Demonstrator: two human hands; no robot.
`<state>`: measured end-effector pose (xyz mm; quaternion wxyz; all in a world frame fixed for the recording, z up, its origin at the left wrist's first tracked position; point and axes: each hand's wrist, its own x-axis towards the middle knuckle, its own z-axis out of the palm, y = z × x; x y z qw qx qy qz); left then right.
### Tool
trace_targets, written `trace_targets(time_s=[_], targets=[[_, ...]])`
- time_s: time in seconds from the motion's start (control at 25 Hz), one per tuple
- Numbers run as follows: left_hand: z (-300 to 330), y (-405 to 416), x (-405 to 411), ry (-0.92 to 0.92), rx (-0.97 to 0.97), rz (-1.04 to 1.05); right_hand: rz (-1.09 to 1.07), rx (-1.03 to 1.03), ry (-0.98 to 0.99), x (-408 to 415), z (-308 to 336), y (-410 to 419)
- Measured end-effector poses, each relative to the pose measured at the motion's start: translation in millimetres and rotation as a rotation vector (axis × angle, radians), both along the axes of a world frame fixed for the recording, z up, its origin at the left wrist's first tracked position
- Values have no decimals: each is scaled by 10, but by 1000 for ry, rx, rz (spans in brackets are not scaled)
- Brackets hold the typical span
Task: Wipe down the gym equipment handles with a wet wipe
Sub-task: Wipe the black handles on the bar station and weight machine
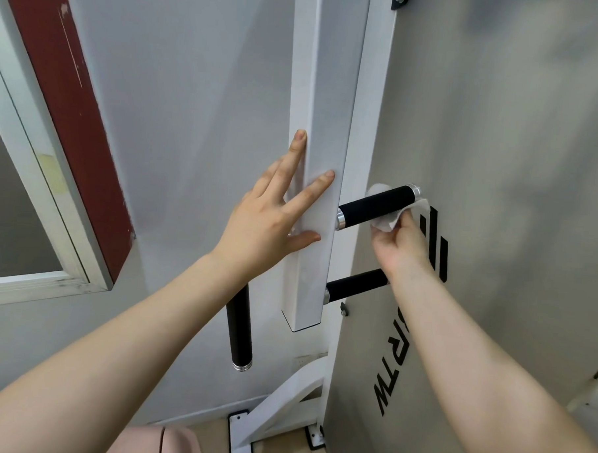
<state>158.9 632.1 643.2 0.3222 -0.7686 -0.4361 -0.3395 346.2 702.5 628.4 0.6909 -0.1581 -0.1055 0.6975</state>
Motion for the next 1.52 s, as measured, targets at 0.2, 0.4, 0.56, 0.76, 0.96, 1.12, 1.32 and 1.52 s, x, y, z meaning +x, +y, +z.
trace_targets(time_s=[0.2, 0.4, 0.56, 0.76, 0.96, 1.12, 1.32, 1.52], targets=[[-14, 4, 27, -5, 24, -1, -127, -131, -358, 108, -77, -63], [15, -2, 25, -10, 32, -14, -763, 81, -1072, 170, -256, 17], [-7, 25, 11, 0, 36, -20, -987, 587, -1535, 97, -268, 61], [-25, 14, 16, -24, 9, -28, -903, 1017, -1847, 30, -193, 36], [-31, 9, 29, -19, 8, -19, -899, 757, -1918, 88, -65, 53], [-41, 51, -5, -17, -11, -33, -649, 1063, -1912, 39, -26, -9], [-61, 23, 12, -24, 1, -30, -723, 952, -1906, -21, -95, -56], [-49, 2, -5, -19, -6, -32, -736, 708, -1975, 93, 167, 20]])
